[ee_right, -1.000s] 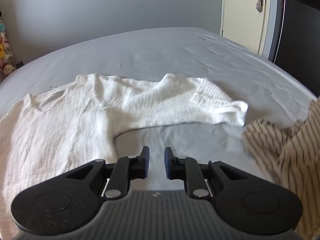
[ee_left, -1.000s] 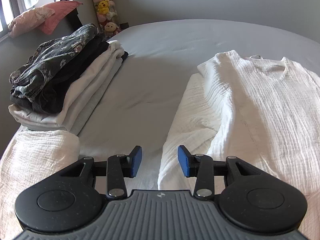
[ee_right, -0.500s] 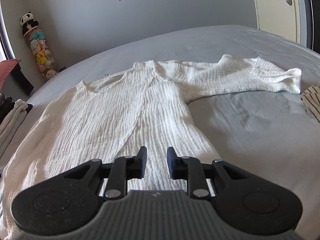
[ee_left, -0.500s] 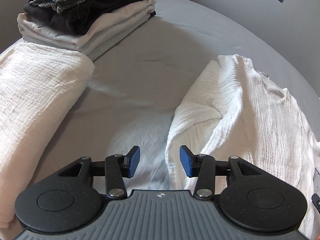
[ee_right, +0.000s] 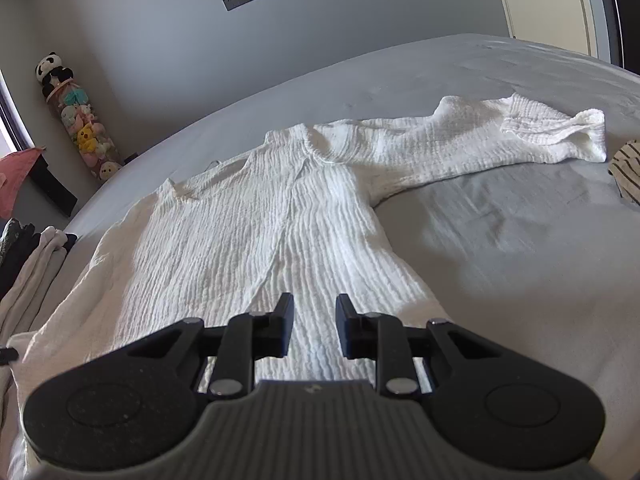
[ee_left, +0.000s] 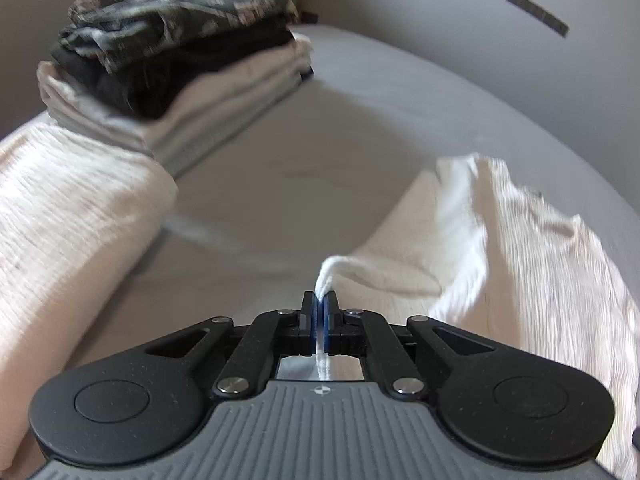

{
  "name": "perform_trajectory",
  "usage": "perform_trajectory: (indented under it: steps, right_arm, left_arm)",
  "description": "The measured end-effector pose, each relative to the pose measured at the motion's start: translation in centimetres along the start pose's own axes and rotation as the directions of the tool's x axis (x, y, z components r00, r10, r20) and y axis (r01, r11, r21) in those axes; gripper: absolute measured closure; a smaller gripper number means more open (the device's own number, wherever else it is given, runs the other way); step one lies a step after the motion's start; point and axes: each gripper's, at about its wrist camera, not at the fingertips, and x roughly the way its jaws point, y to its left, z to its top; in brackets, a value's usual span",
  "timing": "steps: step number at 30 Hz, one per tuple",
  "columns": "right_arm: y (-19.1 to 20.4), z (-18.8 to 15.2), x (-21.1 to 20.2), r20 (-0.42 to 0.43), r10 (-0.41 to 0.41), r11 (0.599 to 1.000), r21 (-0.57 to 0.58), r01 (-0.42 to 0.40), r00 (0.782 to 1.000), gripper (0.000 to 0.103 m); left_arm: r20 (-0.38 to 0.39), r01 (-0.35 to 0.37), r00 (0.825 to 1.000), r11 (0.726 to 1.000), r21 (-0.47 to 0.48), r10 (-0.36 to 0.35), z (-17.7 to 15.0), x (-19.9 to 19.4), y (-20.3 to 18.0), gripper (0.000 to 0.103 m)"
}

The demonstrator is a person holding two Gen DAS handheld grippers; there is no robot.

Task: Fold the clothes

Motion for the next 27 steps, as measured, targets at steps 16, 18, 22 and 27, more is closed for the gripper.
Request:
perform_trajectory:
  steps: [16,18,22,27]
  right_arm:
    - [0.6,-0.3,0.2,-0.015,0.001,0.999,-0.033,-0.002,1.000,0.076]
    - [0.7,-0.4,0.3,-0.018,0.005,0.999,-0.038,-0.005,1.000,0.076]
    - [0.5,-0.4,0.4,-0.023,0.007,0.999,-0.032,-0.007,1.000,0.076]
    - [0.3,-0.5,0.7,-0.030,0.011,1.000,-0.024,-0.012,0.999,0.076]
  left_arm:
    - [-0.105,0.327,0.944,0.831,0.450,-0.314,-6.3,-2.7,-11.9,0.099]
    - [-0.157,0.320,0.947,0.809,0.493,-0.279,-7.9,-1.6,-13.1,0.099]
    - [-0.270,0.328,0.941,0.757,0.565,-0.206,-10.4,0.1,-14.1,0.078]
    - [-0.241,0.357,0.934,0.734,0.577,-0.265,-9.7,-2.3,-12.8,0.061]
